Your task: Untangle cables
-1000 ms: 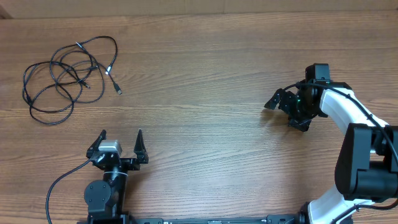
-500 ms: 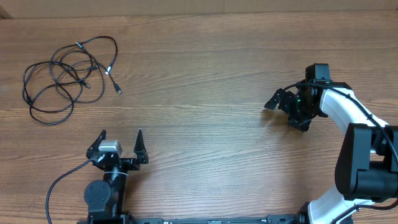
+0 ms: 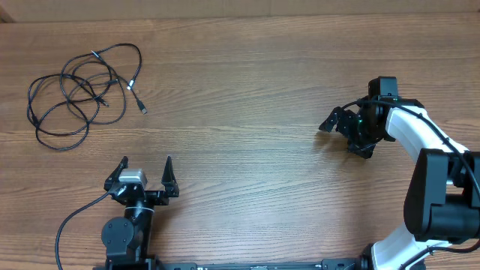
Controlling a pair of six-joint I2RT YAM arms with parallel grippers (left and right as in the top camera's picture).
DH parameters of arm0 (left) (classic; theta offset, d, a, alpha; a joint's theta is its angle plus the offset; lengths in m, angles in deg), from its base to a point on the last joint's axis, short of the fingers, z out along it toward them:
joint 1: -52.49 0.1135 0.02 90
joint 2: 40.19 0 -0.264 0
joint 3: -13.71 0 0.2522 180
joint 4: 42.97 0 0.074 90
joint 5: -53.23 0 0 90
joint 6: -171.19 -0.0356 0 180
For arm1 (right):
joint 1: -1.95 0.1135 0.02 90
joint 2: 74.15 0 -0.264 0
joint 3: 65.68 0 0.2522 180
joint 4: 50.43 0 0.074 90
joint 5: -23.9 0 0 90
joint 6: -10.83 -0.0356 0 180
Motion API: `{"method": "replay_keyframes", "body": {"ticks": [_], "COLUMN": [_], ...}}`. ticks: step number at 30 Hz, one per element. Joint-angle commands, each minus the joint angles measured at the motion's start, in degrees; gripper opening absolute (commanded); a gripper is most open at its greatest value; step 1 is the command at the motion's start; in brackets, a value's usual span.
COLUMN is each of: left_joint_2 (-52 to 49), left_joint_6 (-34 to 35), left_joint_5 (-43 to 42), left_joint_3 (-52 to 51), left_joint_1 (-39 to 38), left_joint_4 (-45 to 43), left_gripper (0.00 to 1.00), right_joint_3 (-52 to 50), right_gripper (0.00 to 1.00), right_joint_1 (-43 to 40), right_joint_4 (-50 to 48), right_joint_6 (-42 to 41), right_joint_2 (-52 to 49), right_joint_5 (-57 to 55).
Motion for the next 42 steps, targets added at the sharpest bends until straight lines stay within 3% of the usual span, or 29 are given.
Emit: {"method": "replay_keyframes", "body": {"ticks": [1,42], "left_joint_2": [0.6,0.6], "left_joint_6": [-1.7,-1.7], "left_joint_5": [0.8,0.8], "left_joint_3": [-0.3,-0.3], "left_joint_1": [-0.2,-0.2], "left_joint_4": [0.2,0.2], "left_gripper": [1.0,1.0], "right_joint_3": [0.0,0.0], "right_gripper": [1.0,1.0], "right_joint_1": [0.0,0.0], "right_joint_4": [-0.1,-2.6], "right_joint_6": [0.0,0.0], "right_joint_2": [0.0,-2.7], "right_joint_5": [-0.5,-0.5]}}
